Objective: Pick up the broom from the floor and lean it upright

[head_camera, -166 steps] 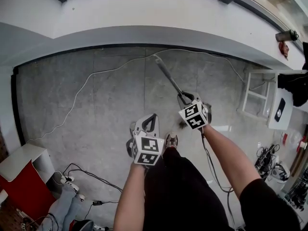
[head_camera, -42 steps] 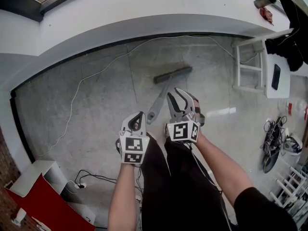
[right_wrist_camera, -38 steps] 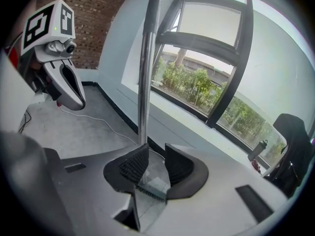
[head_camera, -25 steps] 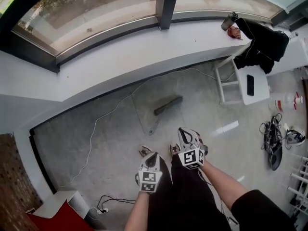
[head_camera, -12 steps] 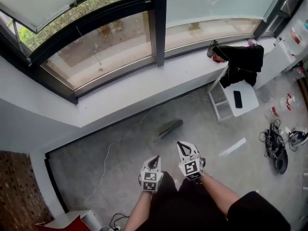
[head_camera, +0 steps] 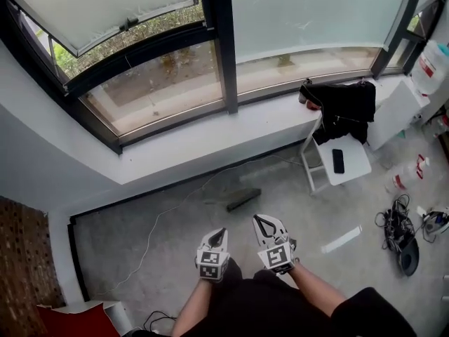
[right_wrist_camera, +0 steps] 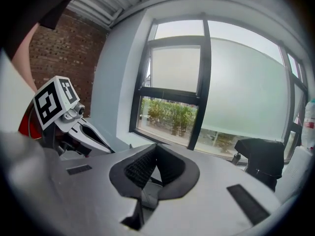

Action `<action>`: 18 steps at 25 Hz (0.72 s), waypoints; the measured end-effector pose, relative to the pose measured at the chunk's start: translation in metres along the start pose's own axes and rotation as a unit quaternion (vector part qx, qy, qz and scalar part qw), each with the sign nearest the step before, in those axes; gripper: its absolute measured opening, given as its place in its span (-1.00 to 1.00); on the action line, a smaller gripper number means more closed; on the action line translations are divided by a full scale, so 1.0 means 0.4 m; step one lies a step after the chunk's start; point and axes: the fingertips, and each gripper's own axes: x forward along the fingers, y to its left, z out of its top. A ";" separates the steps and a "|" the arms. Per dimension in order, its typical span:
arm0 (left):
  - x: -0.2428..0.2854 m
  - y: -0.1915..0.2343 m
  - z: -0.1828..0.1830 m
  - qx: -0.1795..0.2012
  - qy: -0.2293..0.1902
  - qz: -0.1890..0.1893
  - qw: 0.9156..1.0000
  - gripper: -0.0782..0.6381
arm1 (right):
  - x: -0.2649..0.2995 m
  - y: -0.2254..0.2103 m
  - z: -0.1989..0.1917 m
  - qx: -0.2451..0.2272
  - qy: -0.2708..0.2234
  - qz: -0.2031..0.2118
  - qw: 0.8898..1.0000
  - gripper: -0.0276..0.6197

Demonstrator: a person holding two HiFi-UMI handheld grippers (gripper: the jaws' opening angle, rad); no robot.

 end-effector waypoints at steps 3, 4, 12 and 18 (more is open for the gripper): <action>-0.019 -0.072 0.044 0.006 -0.027 0.011 1.000 -0.78 | -0.074 -0.034 0.010 0.007 -0.031 0.001 1.000 -0.89; -0.024 -0.094 0.058 0.013 -0.034 0.011 0.999 -0.78 | -0.095 -0.043 0.014 0.007 -0.040 0.001 0.999 -0.89; -0.061 -0.216 0.126 0.023 -0.081 0.019 0.996 -0.78 | -0.192 -0.070 0.032 -0.005 -0.077 -0.003 0.997 -0.89; -0.049 -0.289 0.152 0.022 -0.089 -0.006 0.996 -0.78 | -0.235 -0.093 0.033 -0.007 -0.085 -0.015 0.996 -0.89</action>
